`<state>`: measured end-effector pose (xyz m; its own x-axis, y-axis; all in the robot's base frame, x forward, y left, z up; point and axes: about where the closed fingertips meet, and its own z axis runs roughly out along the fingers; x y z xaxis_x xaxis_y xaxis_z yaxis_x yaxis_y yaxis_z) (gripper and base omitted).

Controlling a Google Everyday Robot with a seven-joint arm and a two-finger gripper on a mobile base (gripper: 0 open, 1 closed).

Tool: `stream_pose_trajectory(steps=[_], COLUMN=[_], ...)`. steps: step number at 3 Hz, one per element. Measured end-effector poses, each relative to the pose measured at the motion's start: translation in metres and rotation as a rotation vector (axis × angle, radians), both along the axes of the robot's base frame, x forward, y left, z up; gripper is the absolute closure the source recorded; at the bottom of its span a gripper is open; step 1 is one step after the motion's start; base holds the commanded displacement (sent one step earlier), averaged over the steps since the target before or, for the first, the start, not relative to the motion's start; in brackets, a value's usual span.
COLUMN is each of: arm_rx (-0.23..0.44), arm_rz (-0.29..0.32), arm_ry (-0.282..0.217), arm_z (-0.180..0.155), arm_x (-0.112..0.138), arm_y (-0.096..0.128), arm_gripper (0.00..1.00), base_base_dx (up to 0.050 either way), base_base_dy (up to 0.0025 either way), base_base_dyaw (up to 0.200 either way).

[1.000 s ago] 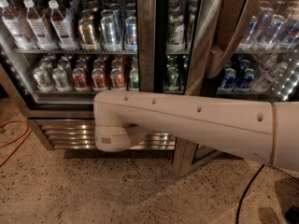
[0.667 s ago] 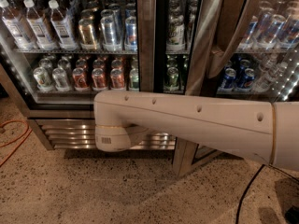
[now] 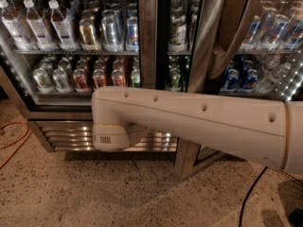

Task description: Open right fridge door

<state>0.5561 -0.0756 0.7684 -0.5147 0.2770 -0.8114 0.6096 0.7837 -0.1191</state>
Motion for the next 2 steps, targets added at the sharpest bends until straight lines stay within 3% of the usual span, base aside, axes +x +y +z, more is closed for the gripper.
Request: stream_pose_trajectory(steps=[1,2], arm_rx=[0.059,0.059], arm_rz=[0.071,0.071], arm_ry=[-0.022,-0.022], arm_z=[0.0327,0.0327], arm_x=[-0.0034,-0.0034], arm_y=[0.0288,0.0288], arm_gripper=[1.00,1.00], base_base_dx=[0.000,0.000], base_base_dy=[0.00000,0.00000], base_base_dyaw=[0.000,0.000])
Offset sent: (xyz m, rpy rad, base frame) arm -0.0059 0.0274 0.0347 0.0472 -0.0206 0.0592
